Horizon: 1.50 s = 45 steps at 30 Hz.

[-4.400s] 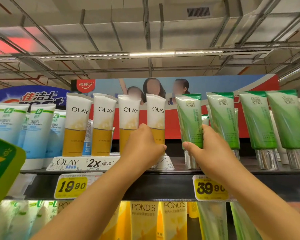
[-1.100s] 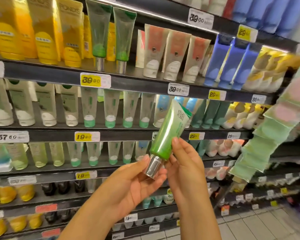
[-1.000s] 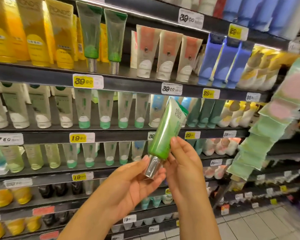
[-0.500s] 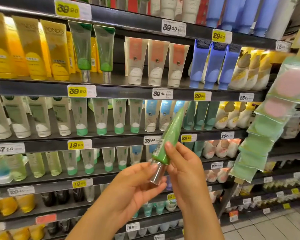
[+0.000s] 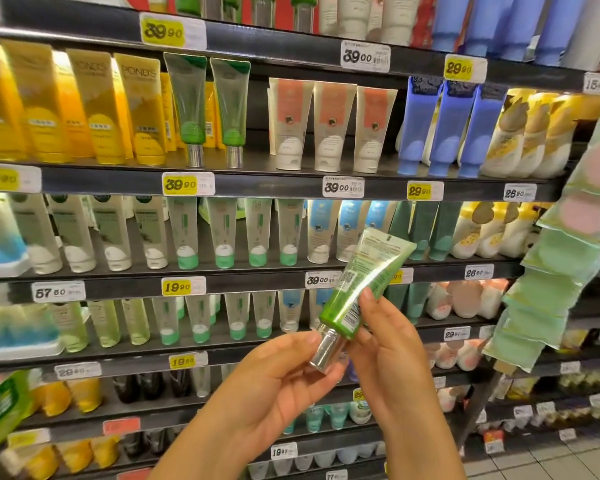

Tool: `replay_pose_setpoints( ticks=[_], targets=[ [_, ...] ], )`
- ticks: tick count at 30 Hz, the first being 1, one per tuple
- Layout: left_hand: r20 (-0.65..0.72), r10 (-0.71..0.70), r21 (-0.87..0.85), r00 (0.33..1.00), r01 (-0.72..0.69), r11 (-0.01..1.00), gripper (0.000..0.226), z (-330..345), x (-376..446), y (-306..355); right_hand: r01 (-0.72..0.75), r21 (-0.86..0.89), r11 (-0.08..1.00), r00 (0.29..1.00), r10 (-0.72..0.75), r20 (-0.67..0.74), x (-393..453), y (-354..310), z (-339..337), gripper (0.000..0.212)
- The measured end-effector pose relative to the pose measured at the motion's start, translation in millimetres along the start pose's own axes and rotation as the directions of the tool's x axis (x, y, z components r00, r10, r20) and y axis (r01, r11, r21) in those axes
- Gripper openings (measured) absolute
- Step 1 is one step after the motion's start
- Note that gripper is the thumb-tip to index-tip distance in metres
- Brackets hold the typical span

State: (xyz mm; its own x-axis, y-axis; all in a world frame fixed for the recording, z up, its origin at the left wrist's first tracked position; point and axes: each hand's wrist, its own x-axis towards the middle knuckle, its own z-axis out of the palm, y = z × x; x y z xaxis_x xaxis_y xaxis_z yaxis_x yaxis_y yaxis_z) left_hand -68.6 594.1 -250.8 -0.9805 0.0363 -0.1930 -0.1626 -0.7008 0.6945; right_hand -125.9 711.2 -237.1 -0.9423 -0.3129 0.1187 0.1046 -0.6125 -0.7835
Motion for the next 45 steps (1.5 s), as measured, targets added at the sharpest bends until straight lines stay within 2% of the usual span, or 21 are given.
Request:
replay_pose_setpoints(
  ticks=[3, 7, 12, 15, 19, 25, 29, 33, 37, 41, 45],
  targets=[
    [-0.021, 0.006, -0.002, 1.0, -0.006, 1.0, 0.039, -4.4, -1.3, -1.9, 0.009, -0.048, 0.999, 0.999, -0.011, -0.039, -0.2, 3.1, -1.4, 0.031],
    [-0.016, -0.001, -0.039, 1.0, 0.001, 0.999, 0.028, -4.9, -5.1, -1.6, 0.023, -0.032, 0.999, 0.997, -0.025, -0.08, -0.7, 9.8, 0.1, 0.032],
    [-0.022, -0.058, -0.11, 0.998, 0.056, 0.992, 0.031, -9.3, -8.6, -2.8, 0.012, 0.027, 1.0, 1.0, -0.011, -0.023, -3.9, 14.5, 2.8, 0.028],
    [-0.006, -0.039, -0.062, 0.999, 0.038, 0.997, 0.033, -11.8, -11.8, -2.7, -0.003, -0.013, 1.0, 1.0, 0.003, 0.006, -6.1, 15.6, 4.3, 0.033],
    [-0.059, 0.014, 0.001, 0.998, -0.014, 1.0, 0.039, -18.8, -14.6, -3.8, -0.045, -0.039, 0.998, 0.999, 0.046, 0.01, -6.9, 18.2, 9.1, 0.034],
    [-0.166, 0.081, 0.151, 0.983, -0.056, 0.987, 0.041, -28.0, -21.7, -0.4, -0.07, -0.098, 0.993, 0.996, 0.075, 0.04, -2.7, 30.0, 14.9, 0.019],
    [-0.198, 0.129, 0.209, 0.972, -0.087, 0.974, 0.042, -34.5, -24.5, -0.2, -0.066, -0.112, 0.992, 0.996, 0.072, 0.051, -0.7, 36.2, 16.8, 0.022],
    [-0.136, 0.081, 0.103, 0.987, -0.067, 0.992, 0.024, -36.3, -26.5, 3.1, -0.074, -0.026, 0.997, 0.997, 0.074, 0.031, 1.5, 41.2, 18.4, 0.025],
    [-0.048, -0.018, -0.032, 0.999, 0.017, 0.999, 0.032, -36.8, -27.9, 3.8, -0.105, 0.099, 0.99, 0.994, 0.101, 0.042, 1.3, 41.7, 18.2, 0.032],
    [-0.023, 0.001, 0.015, 1.0, 0.0, 1.0, 0.03, -36.7, -25.7, 3.1, -0.096, 0.119, 0.988, 0.994, 0.091, 0.053, 1.7, 38.7, 15.8, 0.039],
    [-0.062, 0.062, 0.144, 0.996, -0.052, 0.988, 0.025, -34.5, -21.6, 0.7, -0.053, 0.029, 0.998, 0.996, 0.05, 0.073, 4.1, 35.1, 11.6, 0.035]
  ],
)
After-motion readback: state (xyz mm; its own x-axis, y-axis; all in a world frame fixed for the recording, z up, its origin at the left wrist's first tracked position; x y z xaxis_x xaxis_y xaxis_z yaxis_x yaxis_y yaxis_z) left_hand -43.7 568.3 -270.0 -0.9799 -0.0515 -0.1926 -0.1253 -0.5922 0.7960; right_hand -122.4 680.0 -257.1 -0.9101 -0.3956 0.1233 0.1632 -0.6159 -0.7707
